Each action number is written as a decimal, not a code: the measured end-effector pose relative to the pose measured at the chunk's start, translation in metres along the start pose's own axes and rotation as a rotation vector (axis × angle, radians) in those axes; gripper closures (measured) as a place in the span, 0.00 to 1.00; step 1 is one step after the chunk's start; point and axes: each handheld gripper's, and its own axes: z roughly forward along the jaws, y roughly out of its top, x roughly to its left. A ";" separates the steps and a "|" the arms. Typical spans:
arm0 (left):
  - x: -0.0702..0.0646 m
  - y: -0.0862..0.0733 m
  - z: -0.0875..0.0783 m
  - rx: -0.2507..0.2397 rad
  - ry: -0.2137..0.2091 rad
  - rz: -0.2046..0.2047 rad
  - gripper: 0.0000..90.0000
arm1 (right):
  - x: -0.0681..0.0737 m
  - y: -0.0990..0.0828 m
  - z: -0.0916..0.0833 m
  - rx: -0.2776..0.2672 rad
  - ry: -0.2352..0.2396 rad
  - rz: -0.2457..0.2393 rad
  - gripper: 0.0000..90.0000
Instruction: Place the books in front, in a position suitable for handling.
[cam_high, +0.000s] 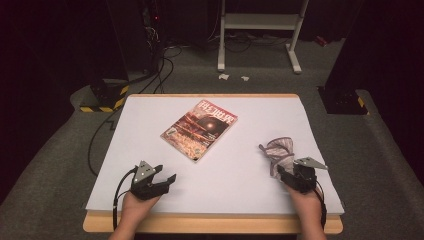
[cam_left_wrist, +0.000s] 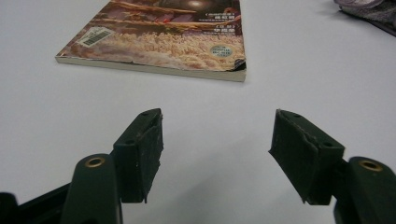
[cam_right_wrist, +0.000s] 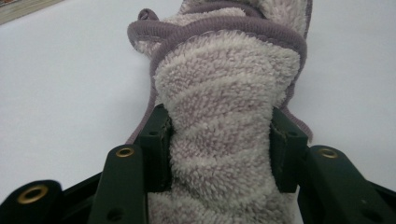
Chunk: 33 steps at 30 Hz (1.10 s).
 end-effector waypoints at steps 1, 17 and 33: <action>0.000 0.000 0.001 0.003 -0.002 0.000 0.38 | 0.001 0.000 0.000 0.003 -0.008 -0.007 0.56; -0.002 0.000 0.001 0.009 -0.007 0.006 0.38 | 0.000 0.004 -0.004 0.007 -0.015 -0.004 0.36; -0.002 0.000 0.002 0.012 -0.010 0.008 0.38 | 0.004 0.013 -0.017 -0.065 -0.030 -0.008 0.20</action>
